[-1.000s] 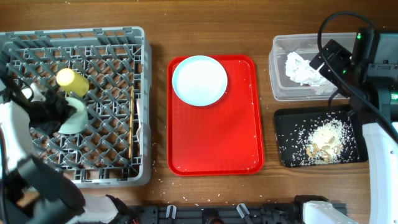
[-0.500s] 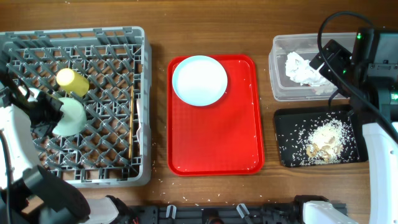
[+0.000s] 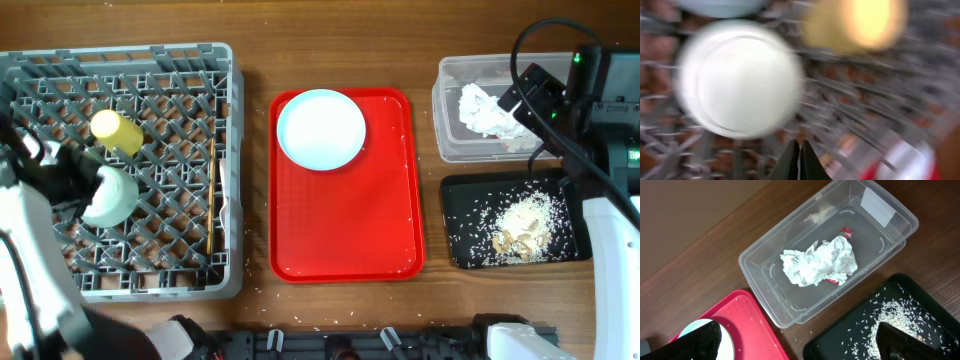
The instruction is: Sort waste into correct bins and load items into the dishwasher rack
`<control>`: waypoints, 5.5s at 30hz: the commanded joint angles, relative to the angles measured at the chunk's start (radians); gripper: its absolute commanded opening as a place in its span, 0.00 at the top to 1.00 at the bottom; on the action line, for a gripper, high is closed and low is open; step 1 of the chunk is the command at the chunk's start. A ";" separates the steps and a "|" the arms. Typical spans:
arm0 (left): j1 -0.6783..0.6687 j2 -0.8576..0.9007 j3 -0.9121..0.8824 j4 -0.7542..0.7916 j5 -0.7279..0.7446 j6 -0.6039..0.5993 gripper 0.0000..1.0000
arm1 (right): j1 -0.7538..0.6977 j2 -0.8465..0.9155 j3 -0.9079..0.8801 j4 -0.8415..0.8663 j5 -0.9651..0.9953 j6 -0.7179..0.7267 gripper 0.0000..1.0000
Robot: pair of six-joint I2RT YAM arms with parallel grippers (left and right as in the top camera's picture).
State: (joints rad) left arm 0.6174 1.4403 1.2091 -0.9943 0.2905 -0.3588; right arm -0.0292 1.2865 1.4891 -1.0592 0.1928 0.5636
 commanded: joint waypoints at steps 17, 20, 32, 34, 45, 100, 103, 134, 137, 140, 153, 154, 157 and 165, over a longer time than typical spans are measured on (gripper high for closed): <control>-1.213 0.287 -0.001 0.652 -0.400 0.153 0.28 | -0.002 0.006 -0.005 0.000 0.016 0.015 0.00; -1.286 0.387 -0.001 0.753 -0.400 0.245 0.28 | -0.002 0.006 -0.005 0.000 0.016 0.015 0.00; -1.323 0.576 -0.001 0.849 -0.343 0.251 0.42 | -0.002 0.006 -0.005 0.000 0.016 0.015 0.00; -1.323 0.577 -0.001 0.848 -0.313 0.251 0.49 | -0.002 0.006 -0.005 0.000 0.016 0.015 0.00; -1.323 0.612 -0.001 0.849 -0.314 0.250 0.96 | -0.002 0.006 -0.005 0.000 0.016 0.015 0.00; -0.264 0.219 -0.001 0.778 0.894 -0.102 0.60 | -0.001 0.021 -0.005 0.001 0.016 0.015 0.00; -0.264 0.167 -0.001 0.777 0.894 -0.102 0.62 | -0.001 0.021 -0.005 0.001 0.016 0.015 0.00; -0.426 -0.430 -0.267 -0.018 0.388 0.695 0.00 | -0.001 0.021 -0.005 0.001 0.016 0.015 0.00; -0.464 -0.612 -0.581 0.320 0.390 0.734 0.00 | -0.001 0.021 -0.005 0.001 0.016 0.016 0.00; -0.486 -0.771 -0.824 0.594 0.400 0.718 0.00 | -0.001 0.021 -0.005 0.001 0.016 0.015 0.00; -0.624 -1.254 -1.080 0.881 -0.035 0.137 0.00 | -0.001 0.021 -0.005 0.001 0.016 0.015 0.00; -0.640 -1.302 -1.116 0.913 -0.067 0.137 0.00 | -0.001 0.021 -0.005 0.001 0.016 0.016 0.00; -0.649 -1.393 -1.178 0.977 -0.107 0.134 0.00 | -0.001 0.021 -0.005 0.001 0.016 0.015 0.00; -0.655 -1.437 -1.204 0.918 -0.249 0.069 0.00 | -0.001 0.021 -0.005 0.001 0.016 0.015 0.00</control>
State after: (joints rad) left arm -0.0319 0.0135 0.0139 -0.0696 0.0879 -0.2798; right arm -0.0292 1.3037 1.4853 -1.0595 0.1925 0.5640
